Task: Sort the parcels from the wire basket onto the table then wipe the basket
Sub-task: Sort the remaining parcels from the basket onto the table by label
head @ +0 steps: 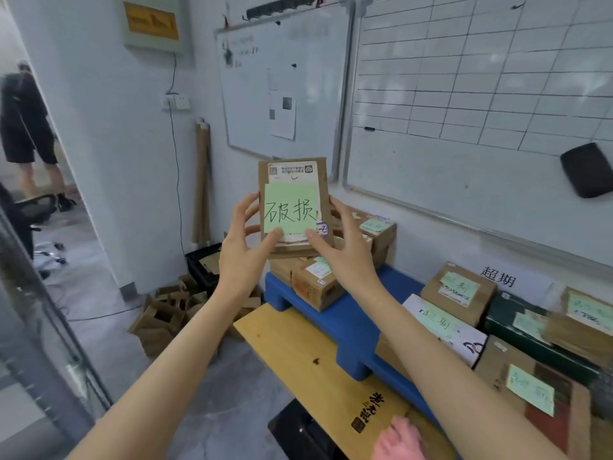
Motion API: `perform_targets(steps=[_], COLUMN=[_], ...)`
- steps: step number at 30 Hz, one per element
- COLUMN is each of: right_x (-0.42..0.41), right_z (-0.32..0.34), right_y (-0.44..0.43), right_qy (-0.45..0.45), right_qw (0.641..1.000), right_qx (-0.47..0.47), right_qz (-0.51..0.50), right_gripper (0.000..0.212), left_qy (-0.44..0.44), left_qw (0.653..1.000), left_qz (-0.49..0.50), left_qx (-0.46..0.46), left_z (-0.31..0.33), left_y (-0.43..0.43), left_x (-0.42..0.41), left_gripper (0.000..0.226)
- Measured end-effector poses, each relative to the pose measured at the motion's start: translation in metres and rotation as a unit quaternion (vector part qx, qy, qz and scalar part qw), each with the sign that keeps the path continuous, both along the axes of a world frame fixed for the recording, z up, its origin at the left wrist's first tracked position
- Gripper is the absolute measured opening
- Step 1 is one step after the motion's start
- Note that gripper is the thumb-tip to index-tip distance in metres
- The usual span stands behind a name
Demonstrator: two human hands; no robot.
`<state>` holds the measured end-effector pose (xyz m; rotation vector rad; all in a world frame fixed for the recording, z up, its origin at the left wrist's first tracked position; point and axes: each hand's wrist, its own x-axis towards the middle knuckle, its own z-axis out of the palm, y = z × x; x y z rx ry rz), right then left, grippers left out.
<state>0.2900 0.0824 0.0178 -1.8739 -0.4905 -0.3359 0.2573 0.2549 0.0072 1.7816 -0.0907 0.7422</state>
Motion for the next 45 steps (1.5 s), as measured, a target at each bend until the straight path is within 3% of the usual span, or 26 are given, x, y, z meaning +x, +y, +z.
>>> perform_targets(steps=[9, 18, 28, 40, 45], right_x=[0.053, 0.136, 0.209, 0.223, 0.217], right_z=[-0.025, -0.048, -0.075, -0.117, -0.129], right_y=[0.033, 0.046, 0.032, -0.015, -0.033], right_qy=[0.047, 0.080, 0.113, 0.222, 0.283], right_qw=[0.998, 0.994, 0.983, 0.948, 0.935], right_qx=[0.017, 0.066, 0.116, 0.172, 0.124], right_qz=[0.035, -0.023, -0.085, -0.147, -0.175], right_gripper=[0.070, 0.052, 0.052, 0.044, 0.054], left_qy=[0.029, 0.047, 0.086, 0.150, 0.156], left_qw=[0.999, 0.998, 0.989, 0.952, 0.932], left_qz=[-0.018, -0.040, -0.110, -0.246, -0.283], left_qx=[0.000, 0.016, 0.043, 0.101, 0.165], left_z=[-0.025, -0.043, -0.063, -0.102, -0.116], left_y=[0.032, 0.044, 0.030, 0.015, 0.027], left_x=[0.049, 0.150, 0.229, 0.284, 0.305], left_gripper=[0.075, 0.069, 0.064, 0.067, 0.058])
